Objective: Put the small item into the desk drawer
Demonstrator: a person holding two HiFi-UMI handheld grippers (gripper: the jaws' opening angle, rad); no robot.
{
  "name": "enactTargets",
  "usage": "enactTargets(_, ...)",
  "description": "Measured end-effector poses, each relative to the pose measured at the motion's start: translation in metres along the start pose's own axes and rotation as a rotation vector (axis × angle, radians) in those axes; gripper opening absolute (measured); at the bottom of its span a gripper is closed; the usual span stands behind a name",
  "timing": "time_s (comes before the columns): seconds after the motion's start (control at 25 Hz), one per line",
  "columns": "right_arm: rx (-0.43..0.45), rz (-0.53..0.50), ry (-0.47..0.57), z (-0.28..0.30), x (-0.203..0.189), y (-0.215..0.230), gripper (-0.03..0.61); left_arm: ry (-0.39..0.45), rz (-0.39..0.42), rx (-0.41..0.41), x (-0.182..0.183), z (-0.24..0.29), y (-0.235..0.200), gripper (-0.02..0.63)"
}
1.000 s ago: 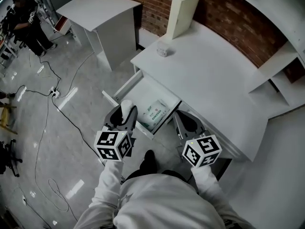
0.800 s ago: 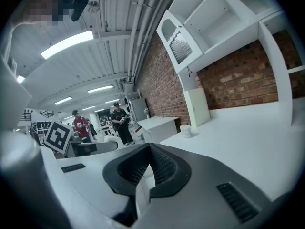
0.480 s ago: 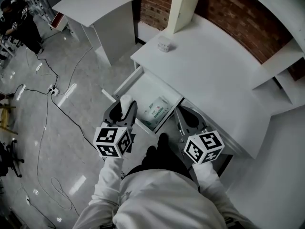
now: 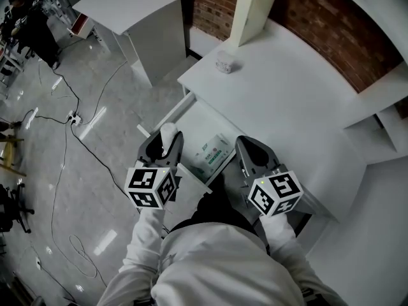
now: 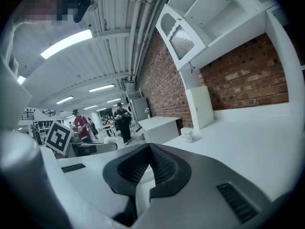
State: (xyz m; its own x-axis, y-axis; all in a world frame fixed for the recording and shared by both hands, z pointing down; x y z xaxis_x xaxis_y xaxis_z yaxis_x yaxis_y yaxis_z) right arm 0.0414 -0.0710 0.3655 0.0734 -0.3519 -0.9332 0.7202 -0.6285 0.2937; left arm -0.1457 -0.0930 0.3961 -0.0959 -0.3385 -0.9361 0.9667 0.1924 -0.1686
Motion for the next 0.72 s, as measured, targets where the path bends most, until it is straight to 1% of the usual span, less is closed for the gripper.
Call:
enactTargets(0.48, 0.000, -0.006, -0.013, 0.032, 0.021, 0.048, 0.028, 0.011, -0.006, 0.007, 0.020, 0.059, 0.001, 0.189)
enactTargets(0.72, 0.005, 0.004, -0.028, 0.043, 0.021, 0.068, 0.028, -0.003, 0.010, 0.008, 0.021, 0.084, 0.001, 0.189)
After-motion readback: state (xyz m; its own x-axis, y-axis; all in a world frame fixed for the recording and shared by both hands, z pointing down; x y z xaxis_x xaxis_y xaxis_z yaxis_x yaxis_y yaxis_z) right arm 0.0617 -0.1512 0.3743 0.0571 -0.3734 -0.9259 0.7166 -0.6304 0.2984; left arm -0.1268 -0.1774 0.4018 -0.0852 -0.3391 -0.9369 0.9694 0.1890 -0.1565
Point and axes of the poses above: the fingertips, and each gripper's own axes: z forward along the fingers, y to its right, x out of its top, the point moved 2 cm from there along -z, backward along the fingers, and after that the axes turned 11 degrees about x, right-handed, at the moved point
